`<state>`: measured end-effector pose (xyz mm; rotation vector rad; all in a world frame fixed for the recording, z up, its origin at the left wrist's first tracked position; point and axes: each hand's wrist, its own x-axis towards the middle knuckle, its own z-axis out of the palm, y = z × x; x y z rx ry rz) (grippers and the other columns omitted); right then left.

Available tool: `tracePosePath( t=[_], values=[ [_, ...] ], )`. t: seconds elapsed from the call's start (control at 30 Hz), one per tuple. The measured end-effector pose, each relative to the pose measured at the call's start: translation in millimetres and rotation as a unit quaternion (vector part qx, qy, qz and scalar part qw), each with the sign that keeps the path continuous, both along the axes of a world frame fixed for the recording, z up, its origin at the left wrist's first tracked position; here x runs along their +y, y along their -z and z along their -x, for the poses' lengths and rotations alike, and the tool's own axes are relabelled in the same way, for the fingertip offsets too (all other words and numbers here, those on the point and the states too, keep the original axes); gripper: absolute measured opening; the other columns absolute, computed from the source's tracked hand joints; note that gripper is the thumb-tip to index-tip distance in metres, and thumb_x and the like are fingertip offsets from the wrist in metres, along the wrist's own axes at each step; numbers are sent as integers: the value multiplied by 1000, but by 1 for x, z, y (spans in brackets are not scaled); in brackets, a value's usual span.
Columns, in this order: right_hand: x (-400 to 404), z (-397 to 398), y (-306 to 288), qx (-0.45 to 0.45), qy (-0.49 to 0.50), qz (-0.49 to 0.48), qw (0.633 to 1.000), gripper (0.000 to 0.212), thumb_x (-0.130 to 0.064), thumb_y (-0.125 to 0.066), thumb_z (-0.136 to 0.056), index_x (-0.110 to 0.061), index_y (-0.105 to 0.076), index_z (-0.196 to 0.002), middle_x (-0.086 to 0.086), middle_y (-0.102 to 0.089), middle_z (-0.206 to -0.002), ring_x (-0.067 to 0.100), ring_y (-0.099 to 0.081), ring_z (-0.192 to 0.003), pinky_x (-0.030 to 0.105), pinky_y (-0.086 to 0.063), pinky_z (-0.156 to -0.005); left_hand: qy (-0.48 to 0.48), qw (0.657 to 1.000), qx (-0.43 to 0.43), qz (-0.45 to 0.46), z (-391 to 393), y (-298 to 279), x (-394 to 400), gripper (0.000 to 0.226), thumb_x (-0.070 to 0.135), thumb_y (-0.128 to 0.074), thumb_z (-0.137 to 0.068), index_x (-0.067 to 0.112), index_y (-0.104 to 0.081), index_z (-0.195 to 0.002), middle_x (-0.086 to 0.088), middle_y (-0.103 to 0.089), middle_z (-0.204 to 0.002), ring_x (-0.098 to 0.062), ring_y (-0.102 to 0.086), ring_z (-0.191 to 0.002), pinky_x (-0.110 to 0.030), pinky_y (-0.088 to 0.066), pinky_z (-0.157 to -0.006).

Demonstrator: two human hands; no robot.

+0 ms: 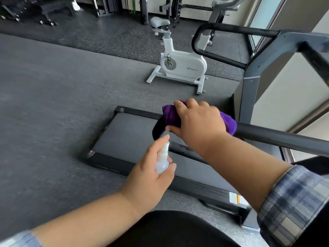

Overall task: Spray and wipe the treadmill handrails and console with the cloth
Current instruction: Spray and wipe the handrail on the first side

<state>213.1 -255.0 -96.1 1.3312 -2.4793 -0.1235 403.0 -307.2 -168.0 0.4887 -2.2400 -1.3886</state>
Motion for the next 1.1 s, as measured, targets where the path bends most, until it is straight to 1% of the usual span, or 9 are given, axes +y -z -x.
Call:
tracePosePath(
  t=[0.13,0.27,0.4,0.5,0.6,0.7,0.87,0.93,1.1],
  values=[
    [-43,-18,-1,23,-34,-81,996,61,-76,-50,-84,-25,-57,-119,1,-56,-107,30,-55,-93,37,-30,-64,-33,999,3,2,-10,4,-32,57,50,-56,-84,74,-29,-128,15,-63,-101,-10,-62,-92,-6,-43,-75],
    [-79,-36,2,45,-73,-185,979,38,-58,-54,-92,-27,-65,-112,1,-56,-107,29,-54,-97,37,-34,-69,-75,997,10,6,-12,6,-72,62,35,-63,-88,72,-32,-126,16,-65,-97,-5,-62,-90,-2,-43,-71],
    [-91,-46,10,44,-71,-242,967,27,-43,-56,-93,-28,-64,-114,1,-55,-111,29,-53,-103,40,-39,-79,-74,997,10,10,-6,2,-95,58,43,-60,-85,70,-32,-128,19,-65,-99,-4,-62,-94,-17,-45,-75],
    [-83,-43,6,5,-64,-185,981,27,-42,-58,-91,-29,-64,-113,0,-55,-112,28,-51,-103,39,-32,-73,-52,998,11,18,6,-3,-96,60,43,-61,-84,69,-32,-130,21,-64,-100,-1,-62,-95,-12,-45,-72],
    [-65,-39,5,-14,-78,-128,989,28,-44,-56,-89,-32,-64,-113,-1,-54,-113,27,-50,-101,39,-28,-71,-28,999,10,19,23,-11,-88,63,41,-63,-83,70,-32,-130,20,-64,-103,-1,-63,-94,-18,-46,-72],
    [-43,-30,2,-34,-68,-64,995,36,-46,-56,-88,-30,-59,-120,-1,-53,-119,28,-50,-100,39,-34,-74,-19,999,17,32,35,-22,-76,64,41,-62,-82,73,-31,-128,21,-64,-104,1,-63,-93,-21,-46,-74],
    [18,7,-10,-136,13,32,990,79,-75,-60,-78,-37,-41,-144,-3,-51,-132,29,-54,-109,40,-42,-82,-26,997,29,60,48,-41,-50,62,36,-65,-90,74,-32,-125,9,-66,-115,-16,-67,-95,-37,-52,-82],
    [49,19,-10,-136,26,49,989,81,-78,-57,-77,-37,-41,-145,-4,-53,-133,29,-55,-111,41,-45,-87,-24,997,23,66,55,-50,-33,63,33,-64,-89,74,-31,-124,11,-67,-112,-21,-68,-92,-41,-52,-82],
    [133,50,-12,-126,71,88,986,80,-86,-44,-74,-37,-50,-137,-6,-59,-121,26,-58,-106,41,-48,-88,8,997,20,78,74,-62,20,66,27,-63,-91,76,-30,-120,15,-67,-101,-16,-67,-82,-37,-49,-74]
  ],
)
